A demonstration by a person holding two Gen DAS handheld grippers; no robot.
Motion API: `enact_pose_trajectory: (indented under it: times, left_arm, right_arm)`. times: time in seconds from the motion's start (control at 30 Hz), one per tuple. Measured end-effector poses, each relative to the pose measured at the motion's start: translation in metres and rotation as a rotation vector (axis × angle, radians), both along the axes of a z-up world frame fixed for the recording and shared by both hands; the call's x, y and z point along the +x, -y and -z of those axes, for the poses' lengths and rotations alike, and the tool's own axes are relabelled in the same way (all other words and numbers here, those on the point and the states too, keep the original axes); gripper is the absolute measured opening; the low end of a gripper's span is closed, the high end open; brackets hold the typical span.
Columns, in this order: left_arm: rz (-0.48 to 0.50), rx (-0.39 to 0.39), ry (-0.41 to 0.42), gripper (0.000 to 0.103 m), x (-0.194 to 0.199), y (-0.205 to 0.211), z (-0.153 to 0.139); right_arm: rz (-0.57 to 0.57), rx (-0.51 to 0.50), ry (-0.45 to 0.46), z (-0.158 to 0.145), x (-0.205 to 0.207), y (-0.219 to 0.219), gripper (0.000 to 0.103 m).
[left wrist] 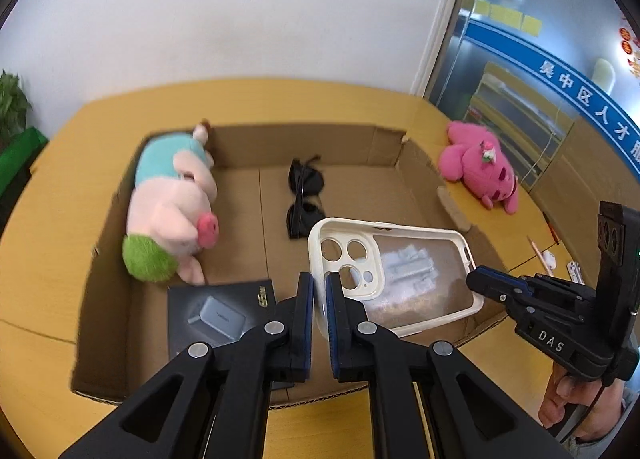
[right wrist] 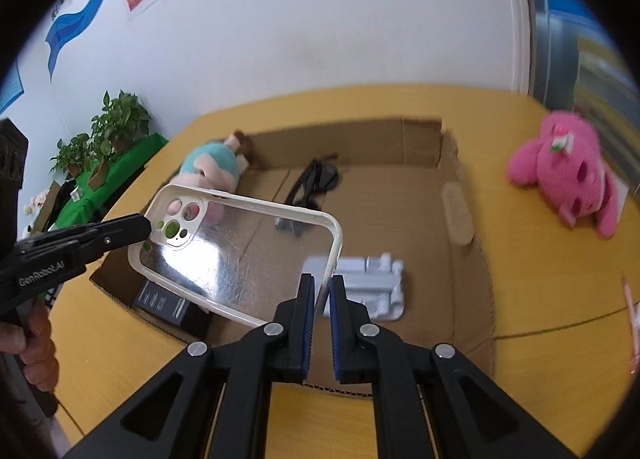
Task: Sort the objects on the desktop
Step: 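Carry the phone case with the right gripper over the cardboard box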
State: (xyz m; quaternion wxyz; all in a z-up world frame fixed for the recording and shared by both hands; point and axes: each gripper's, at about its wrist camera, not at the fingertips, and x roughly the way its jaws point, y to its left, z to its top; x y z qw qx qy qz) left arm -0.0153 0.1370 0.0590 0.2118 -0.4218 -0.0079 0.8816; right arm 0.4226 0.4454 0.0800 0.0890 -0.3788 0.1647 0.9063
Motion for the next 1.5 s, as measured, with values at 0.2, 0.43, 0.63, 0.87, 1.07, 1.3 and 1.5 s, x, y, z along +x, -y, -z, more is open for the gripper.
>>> enact_pose_trajectory:
  times: [0.2, 0.43, 0.63, 0.87, 1.07, 1.3, 1.5]
  left_arm:
    - [-0.019, -0.022, 0.106, 0.005, -0.014, -0.005, 0.030]
    - [-0.017, -0.057, 0.197, 0.005, -0.025, -0.008, 0.050]
    - [-0.011, -0.062, 0.281, 0.005, -0.028, -0.012, 0.066]
    - [-0.005, -0.088, 0.329, 0.005, -0.026, -0.018, 0.080]
    - [-0.007, -0.086, 0.343, 0.004, -0.032, -0.020, 0.082]
    - [0.008, -0.084, 0.343, 0.004, -0.042, -0.026, 0.082]
    - [0.008, -0.080, 0.345, 0.004, -0.053, -0.030, 0.084]
  right_arm:
    - [-0.021, 0.007, 0.083, 0.027, -0.015, -0.002, 0.007]
    - [-0.063, -0.057, 0.182, 0.046, -0.026, -0.012, 0.007]
    - [-0.100, -0.074, 0.290, 0.062, -0.032, -0.017, 0.007]
    - [-0.137, -0.057, 0.363, 0.067, -0.041, -0.021, 0.006]
    - [-0.144, -0.050, 0.400, 0.074, -0.048, -0.024, 0.006]
    - [-0.127, -0.053, 0.392, 0.072, -0.052, -0.034, 0.006]
    - [-0.119, -0.051, 0.398, 0.071, -0.060, -0.042, 0.005]
